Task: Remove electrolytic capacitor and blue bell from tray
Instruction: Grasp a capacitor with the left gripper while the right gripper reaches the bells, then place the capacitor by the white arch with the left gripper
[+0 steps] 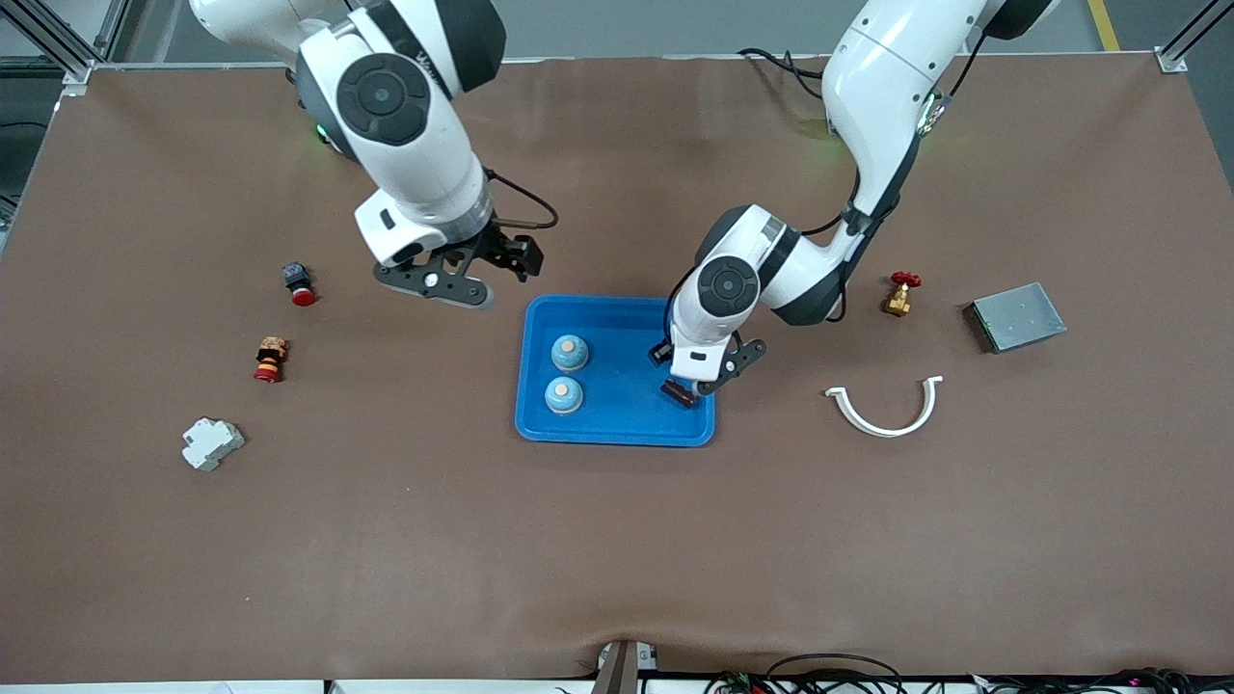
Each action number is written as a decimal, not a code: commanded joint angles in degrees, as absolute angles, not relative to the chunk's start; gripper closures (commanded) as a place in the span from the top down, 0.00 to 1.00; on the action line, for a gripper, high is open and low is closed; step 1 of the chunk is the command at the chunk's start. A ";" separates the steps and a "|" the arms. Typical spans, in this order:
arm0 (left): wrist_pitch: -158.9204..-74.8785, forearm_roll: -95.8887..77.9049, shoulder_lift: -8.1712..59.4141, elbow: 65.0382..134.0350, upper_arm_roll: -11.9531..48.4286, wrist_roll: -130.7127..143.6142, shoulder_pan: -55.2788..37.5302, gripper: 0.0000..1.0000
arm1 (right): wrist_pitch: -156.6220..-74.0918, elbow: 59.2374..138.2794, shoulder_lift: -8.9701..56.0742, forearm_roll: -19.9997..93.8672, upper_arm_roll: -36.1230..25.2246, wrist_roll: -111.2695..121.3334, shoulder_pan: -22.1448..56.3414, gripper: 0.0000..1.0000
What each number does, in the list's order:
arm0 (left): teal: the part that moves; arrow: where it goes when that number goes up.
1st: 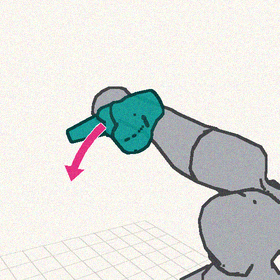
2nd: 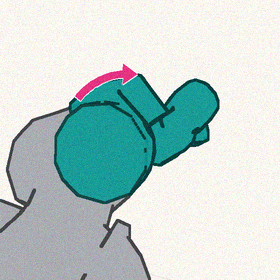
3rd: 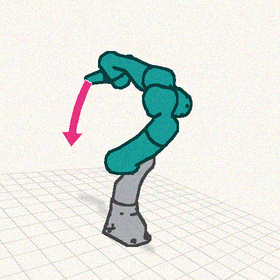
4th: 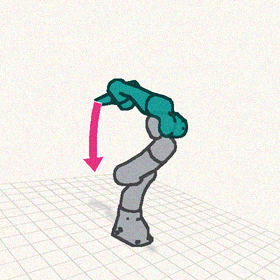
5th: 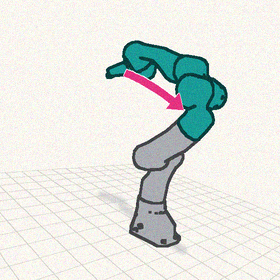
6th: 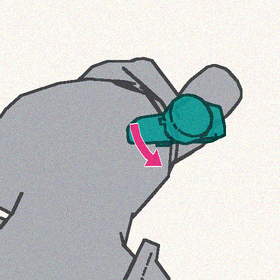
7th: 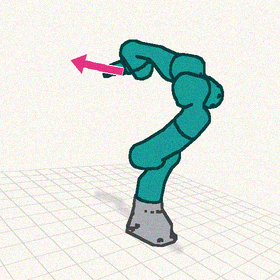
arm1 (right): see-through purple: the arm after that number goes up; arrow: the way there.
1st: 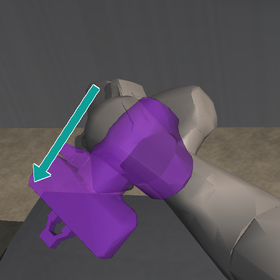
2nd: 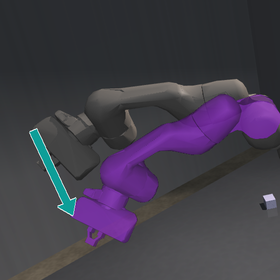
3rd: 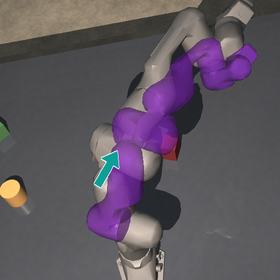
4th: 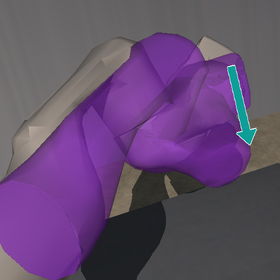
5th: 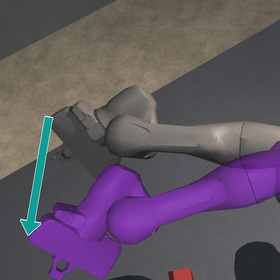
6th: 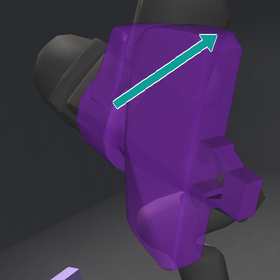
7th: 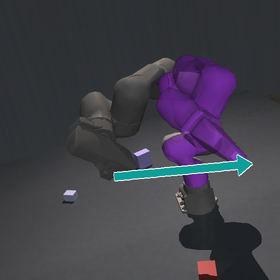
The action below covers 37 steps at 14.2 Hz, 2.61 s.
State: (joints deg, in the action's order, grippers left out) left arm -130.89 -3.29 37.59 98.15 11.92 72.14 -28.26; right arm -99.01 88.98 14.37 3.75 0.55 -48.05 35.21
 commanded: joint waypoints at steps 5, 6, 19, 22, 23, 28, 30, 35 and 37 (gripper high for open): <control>-132.19 -3.52 40.25 97.91 11.43 73.13 -29.00 0.49 | -101.51 87.54 19.95 3.69 -0.09 -39.82 36.91 1.00; -132.19 -3.43 39.99 97.82 11.34 73.04 -28.92 0.14 | -102.73 87.63 20.21 3.69 -0.09 -40.08 37.09 1.00; -117.18 0.44 24.88 96.42 10.28 65.50 -16.54 0.00 | -120.14 95.54 22.58 3.69 -0.09 -39.73 38.41 1.00; -112.34 1.41 22.59 96.42 10.37 55.40 -9.60 0.00 | -121.29 95.45 26.18 3.69 -0.09 -39.73 38.50 1.00; -111.19 1.41 22.41 96.42 10.37 52.33 -7.84 0.00 | -121.29 95.45 26.97 3.78 -0.09 -39.73 38.67 1.00; -109.69 2.54 23.72 96.94 10.28 45.44 -1.23 0.00 | -123.83 95.36 30.67 3.87 -0.09 -39.81 39.72 1.00; -109.77 6.31 25.57 96.94 10.28 45.44 -0.53 0.00 | -124.89 95.36 32.07 3.87 -0.09 -39.90 40.34 1.00; -111.97 6.68 31.28 96.94 10.37 45.53 2.46 0.00 | -126.56 95.54 34.27 3.95 0.00 -39.90 40.60 1.00; -112.23 6.68 32.43 97.12 10.37 45.70 2.81 0.00 | -127.26 95.54 35.06 3.87 -0.09 -39.90 40.96 1.00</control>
